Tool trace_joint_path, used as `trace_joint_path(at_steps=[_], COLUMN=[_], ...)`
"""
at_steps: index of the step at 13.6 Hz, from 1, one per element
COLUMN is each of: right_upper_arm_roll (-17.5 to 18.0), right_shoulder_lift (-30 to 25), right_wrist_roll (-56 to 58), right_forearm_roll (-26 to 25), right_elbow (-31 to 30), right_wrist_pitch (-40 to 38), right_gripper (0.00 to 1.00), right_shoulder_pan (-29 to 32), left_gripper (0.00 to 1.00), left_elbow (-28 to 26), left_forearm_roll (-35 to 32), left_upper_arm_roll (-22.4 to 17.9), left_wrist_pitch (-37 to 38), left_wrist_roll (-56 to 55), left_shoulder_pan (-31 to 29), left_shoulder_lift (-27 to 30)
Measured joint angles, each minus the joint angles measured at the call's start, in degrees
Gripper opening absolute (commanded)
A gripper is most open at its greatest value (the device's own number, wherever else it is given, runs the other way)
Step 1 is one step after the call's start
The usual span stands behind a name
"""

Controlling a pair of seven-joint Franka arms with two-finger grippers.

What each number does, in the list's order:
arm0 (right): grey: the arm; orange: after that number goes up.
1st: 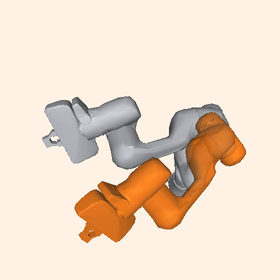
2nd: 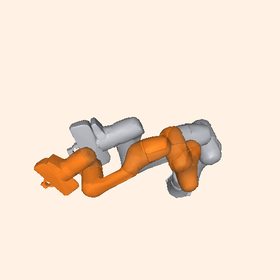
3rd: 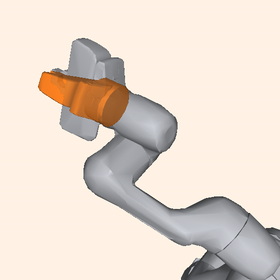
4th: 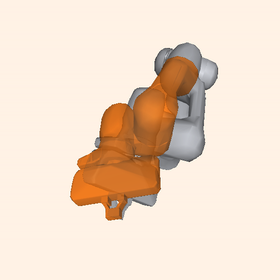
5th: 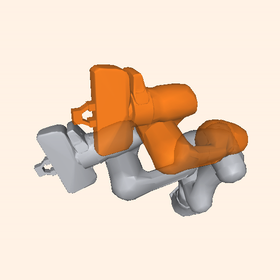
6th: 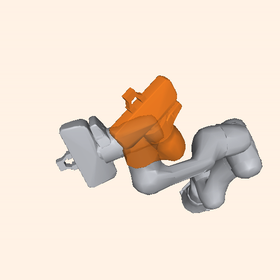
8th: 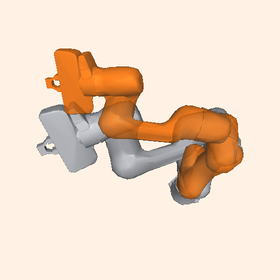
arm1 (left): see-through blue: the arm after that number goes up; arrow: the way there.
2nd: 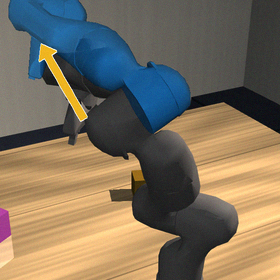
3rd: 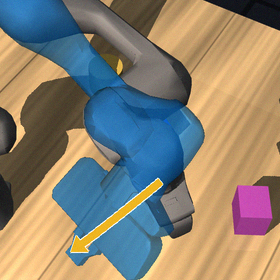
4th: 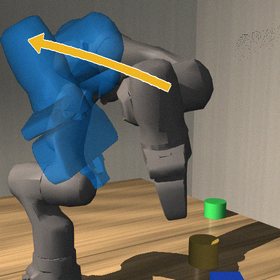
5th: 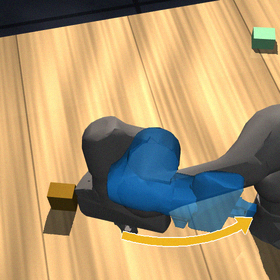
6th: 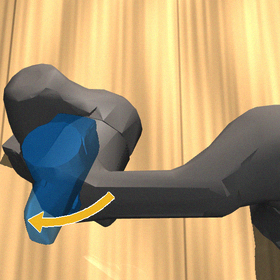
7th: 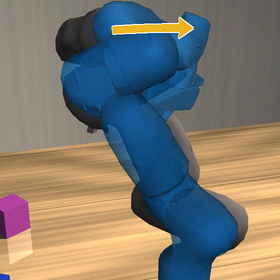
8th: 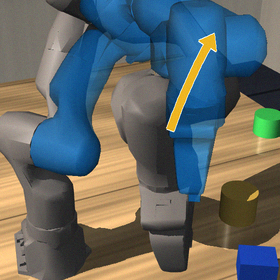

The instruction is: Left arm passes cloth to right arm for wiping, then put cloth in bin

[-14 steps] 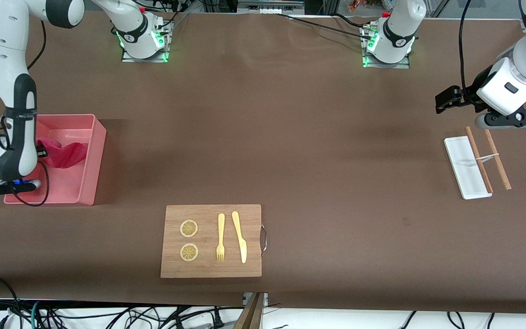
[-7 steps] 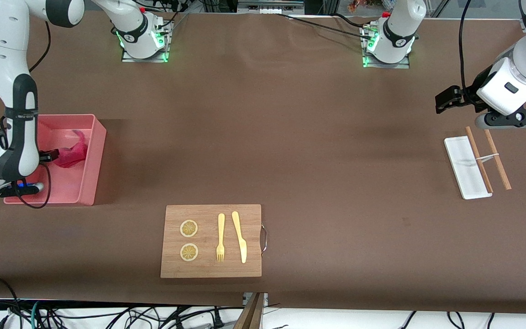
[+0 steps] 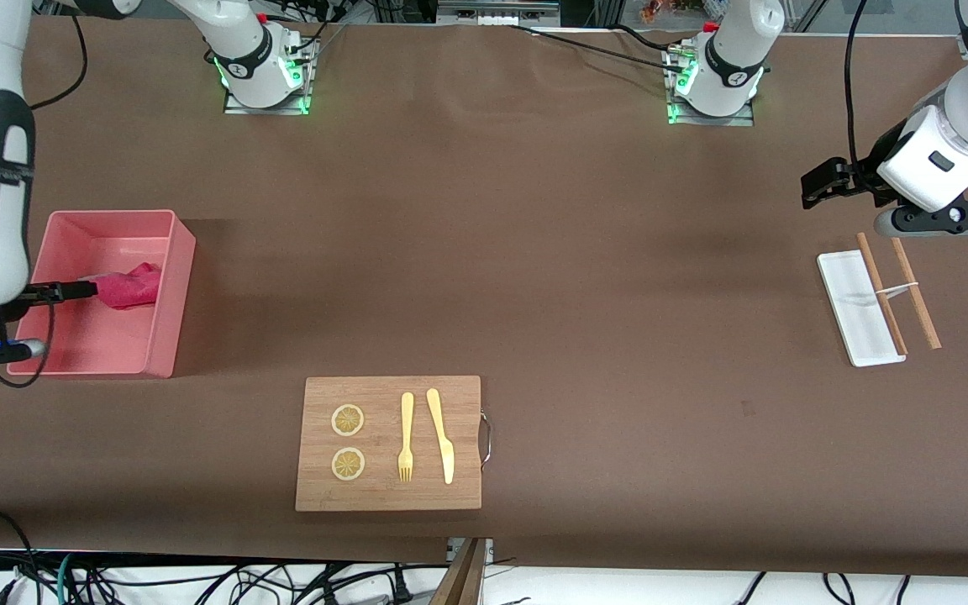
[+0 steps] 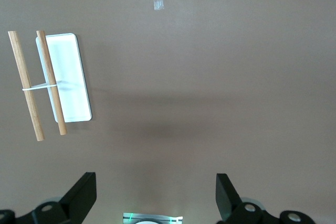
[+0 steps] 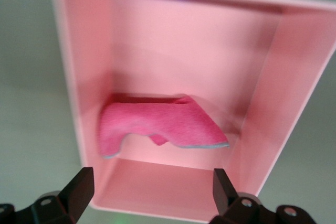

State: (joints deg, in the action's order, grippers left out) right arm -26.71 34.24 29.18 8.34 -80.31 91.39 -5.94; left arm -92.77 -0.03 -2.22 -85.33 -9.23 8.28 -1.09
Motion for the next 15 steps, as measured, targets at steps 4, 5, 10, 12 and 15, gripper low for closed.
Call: trace_joint_path(at_steps=[4,5,10,12,15], right_upper_arm_roll=[4.83,6.04,10.12,10.29,10.68], right_shoulder_lift=[-11.92,-14.72,-25.59,-28.90,-30.12], right_wrist_roll=[0.00,0.00,0.00,0.00,-0.23], right_forearm_roll=[-0.02,-0.21,-4.90,-5.54,-6.05], right_elbow=[-0.18,-0.42,-1.54,-2.23,-3.42], right_wrist_pitch=[-5.72,-6.68,-7.79,-7.64,-7.85], right_gripper=[1.00,1.00,1.00,1.00,1.00], right_shoulder_pan=[0.02,0.04,0.10,0.45,2.14], left_gripper=[1.00,1.00,1.00,1.00,1.00], left_elbow=[0.05,0.06,0.11,0.11,0.12], left_forearm_roll=[0.00,0.00,0.00,0.00,0.00], left_upper_arm_roll=[0.03,0.04,0.05,0.05,0.05], left_wrist_pitch=[0.00,0.00,0.00,0.00,0.00], left_wrist_roll=[0.00,0.00,0.00,0.00,0.00], left_shoulder_pan=[0.00,0.00,0.00,0.00,0.00], left_shoulder_lift=[0.00,0.00,0.00,0.00,0.00])
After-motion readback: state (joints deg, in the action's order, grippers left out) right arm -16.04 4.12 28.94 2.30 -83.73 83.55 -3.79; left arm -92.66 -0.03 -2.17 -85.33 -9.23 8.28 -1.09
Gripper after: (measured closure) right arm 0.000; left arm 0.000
